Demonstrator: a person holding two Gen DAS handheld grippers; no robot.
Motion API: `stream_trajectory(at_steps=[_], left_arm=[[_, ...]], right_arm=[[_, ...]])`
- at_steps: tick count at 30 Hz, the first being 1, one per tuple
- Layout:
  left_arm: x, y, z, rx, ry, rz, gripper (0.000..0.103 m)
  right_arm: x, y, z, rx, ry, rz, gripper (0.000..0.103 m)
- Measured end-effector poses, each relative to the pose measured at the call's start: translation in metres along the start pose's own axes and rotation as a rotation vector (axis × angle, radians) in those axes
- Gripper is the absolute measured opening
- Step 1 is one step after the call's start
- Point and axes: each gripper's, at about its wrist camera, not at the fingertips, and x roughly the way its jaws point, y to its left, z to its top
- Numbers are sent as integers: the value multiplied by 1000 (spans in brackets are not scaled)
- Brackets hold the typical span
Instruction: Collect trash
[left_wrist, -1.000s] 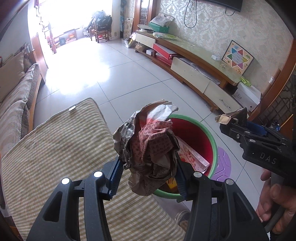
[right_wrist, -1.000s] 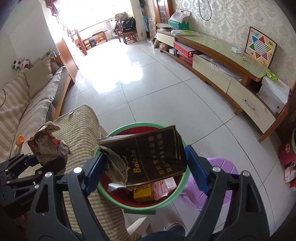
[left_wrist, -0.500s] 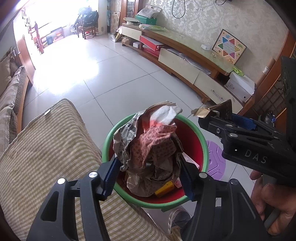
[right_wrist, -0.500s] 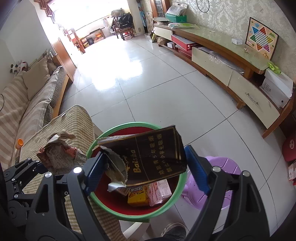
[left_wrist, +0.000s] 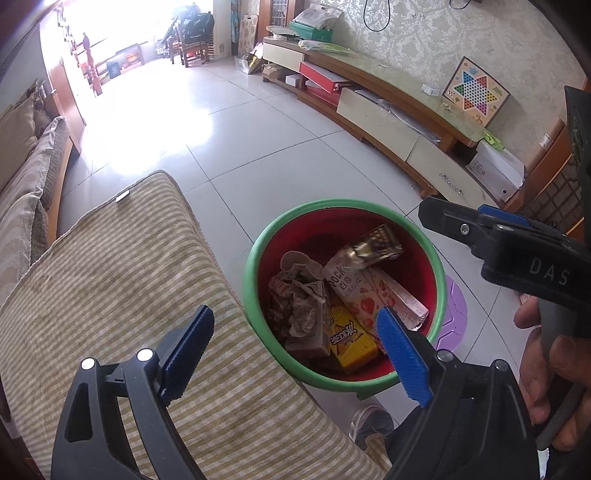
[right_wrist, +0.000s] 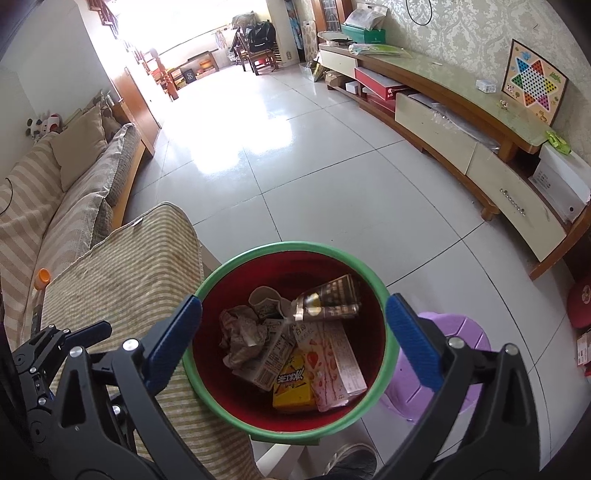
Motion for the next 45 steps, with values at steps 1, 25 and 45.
stream_trajectory(at_steps=[1, 25, 45], left_arm=[[-2, 3, -1, -5, -3, 4, 86], [-127, 116, -92, -197, -165, 174, 95], [-285, 192, -206, -413, -495, 456, 95]], right_arm=[[-1, 2, 0, -3, -2, 1, 98], [-84, 144, -54, -234, -144, 4, 98], [-164, 271, -106, -300, -269, 162, 98]])
